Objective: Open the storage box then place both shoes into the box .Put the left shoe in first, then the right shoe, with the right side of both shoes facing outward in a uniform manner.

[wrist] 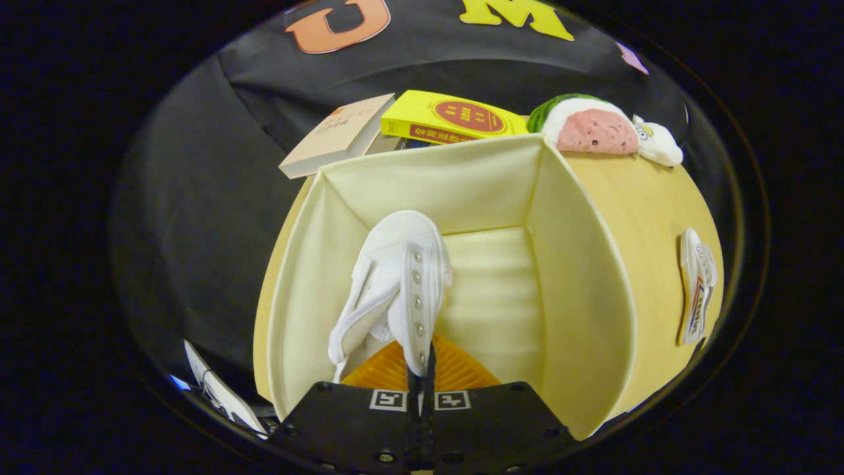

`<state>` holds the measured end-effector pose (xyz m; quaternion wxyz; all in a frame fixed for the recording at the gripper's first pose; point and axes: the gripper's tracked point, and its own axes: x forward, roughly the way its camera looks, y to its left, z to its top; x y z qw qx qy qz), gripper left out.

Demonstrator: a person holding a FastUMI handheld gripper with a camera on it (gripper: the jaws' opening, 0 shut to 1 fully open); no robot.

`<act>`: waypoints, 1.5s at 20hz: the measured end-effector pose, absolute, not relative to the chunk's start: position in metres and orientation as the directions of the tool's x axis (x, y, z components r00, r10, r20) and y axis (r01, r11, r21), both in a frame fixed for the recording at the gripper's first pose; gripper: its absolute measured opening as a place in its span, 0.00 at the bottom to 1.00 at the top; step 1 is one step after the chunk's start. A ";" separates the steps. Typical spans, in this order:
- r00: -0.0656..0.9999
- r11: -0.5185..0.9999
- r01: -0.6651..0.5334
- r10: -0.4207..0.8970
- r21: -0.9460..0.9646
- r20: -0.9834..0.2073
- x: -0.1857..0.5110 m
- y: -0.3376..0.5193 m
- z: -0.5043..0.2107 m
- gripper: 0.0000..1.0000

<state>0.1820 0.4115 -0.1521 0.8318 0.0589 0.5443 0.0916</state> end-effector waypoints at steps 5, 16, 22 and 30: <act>0.397 0.963 -0.138 0.267 0.231 -0.878 0.183 0.405 -0.139 0.29; 0.515 0.933 -0.236 0.357 0.272 -0.779 0.163 0.330 -0.058 0.96; 0.556 0.954 -0.134 0.296 0.267 -0.777 0.166 0.229 -0.050 0.96; 0.531 0.979 0.012 0.165 0.203 -0.831 0.183 0.087 -0.089 0.96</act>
